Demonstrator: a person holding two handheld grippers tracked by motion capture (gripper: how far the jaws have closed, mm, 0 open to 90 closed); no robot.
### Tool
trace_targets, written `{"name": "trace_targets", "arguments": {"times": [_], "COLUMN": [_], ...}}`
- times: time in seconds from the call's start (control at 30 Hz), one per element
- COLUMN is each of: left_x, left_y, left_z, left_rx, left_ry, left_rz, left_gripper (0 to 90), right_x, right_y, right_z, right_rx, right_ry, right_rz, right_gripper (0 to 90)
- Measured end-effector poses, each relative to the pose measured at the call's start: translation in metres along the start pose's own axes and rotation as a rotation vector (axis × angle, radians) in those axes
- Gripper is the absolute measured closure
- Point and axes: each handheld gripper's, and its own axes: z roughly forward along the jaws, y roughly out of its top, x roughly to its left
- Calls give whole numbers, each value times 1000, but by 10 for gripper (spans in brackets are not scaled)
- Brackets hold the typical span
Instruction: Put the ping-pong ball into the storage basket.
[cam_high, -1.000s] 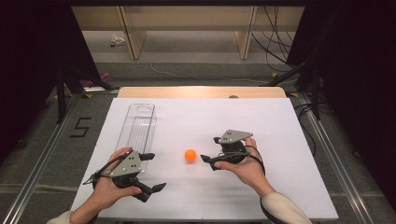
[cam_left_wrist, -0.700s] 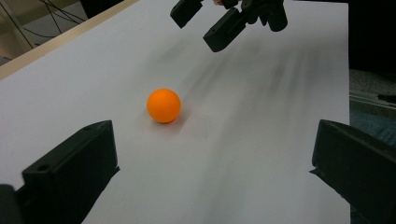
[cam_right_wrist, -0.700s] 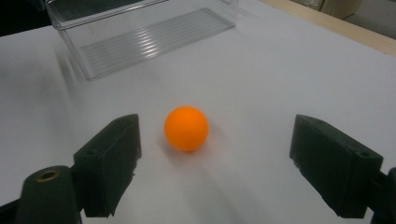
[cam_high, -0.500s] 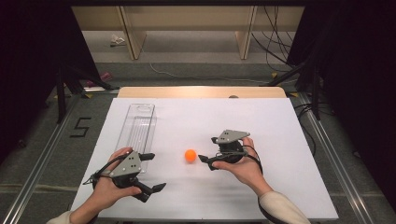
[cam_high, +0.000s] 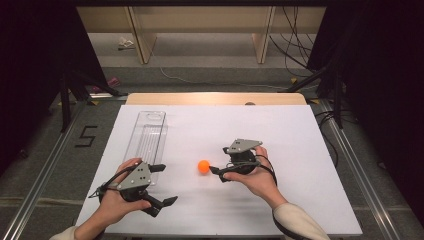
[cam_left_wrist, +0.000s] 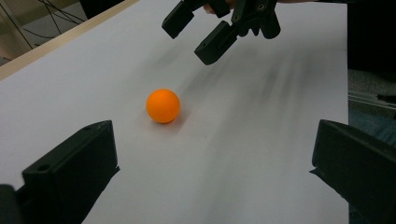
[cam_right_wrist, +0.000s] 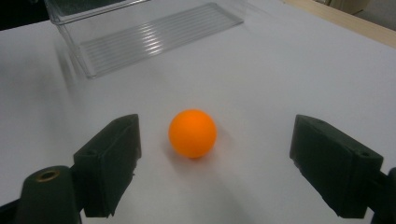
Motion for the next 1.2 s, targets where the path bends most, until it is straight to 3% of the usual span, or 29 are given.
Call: {"name": "trace_targets", "arguments": {"times": [1.2], "left_x": [0], "left_y": [0], "left_z": [0], "left_rx": [1], "left_ry": [-6], "left_rz": [4], "left_gripper": [0], "right_x": [1], "right_y": [2], "right_z": [24], "right_rx": [41], "right_ry": [19], "right_rz": [-3], "right_gripper": [175]}}
